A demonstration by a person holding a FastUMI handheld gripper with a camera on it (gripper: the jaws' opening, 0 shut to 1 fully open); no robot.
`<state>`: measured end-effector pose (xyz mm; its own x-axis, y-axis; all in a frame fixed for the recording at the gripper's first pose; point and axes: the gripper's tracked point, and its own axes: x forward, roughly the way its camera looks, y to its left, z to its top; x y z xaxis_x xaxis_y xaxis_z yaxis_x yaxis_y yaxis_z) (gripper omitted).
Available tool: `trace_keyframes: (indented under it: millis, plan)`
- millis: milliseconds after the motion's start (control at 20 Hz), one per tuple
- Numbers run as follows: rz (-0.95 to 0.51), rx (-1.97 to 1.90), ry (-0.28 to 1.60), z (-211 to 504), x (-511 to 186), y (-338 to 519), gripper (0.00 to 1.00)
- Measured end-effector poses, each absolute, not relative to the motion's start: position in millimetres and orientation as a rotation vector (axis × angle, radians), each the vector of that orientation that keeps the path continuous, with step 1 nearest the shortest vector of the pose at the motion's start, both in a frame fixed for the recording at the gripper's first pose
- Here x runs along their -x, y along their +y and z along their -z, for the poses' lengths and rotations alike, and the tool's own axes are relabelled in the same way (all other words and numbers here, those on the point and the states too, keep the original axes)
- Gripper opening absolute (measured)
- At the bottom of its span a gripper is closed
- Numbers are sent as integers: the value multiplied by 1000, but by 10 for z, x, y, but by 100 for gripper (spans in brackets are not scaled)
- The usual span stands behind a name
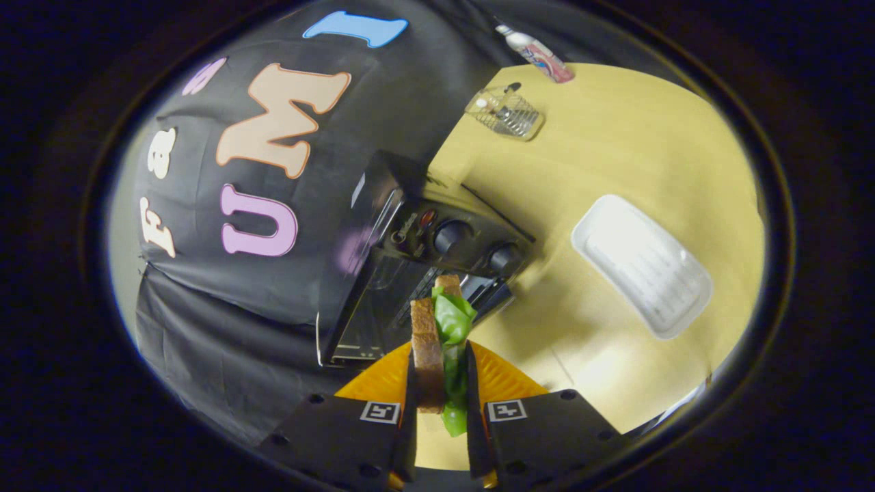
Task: Open the toaster oven, put the food inside, and close the toaster oven door.
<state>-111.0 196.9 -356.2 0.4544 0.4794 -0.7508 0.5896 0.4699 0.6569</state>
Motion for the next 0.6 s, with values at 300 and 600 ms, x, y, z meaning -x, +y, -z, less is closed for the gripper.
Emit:
trace_keyframes:
  millis: [300, 600]
  plan:
    - [83, -1281, 1141, 3777, 865, 2572, 32]
    - [112, -1395, 1057, 4021, 573, 2883, 32]
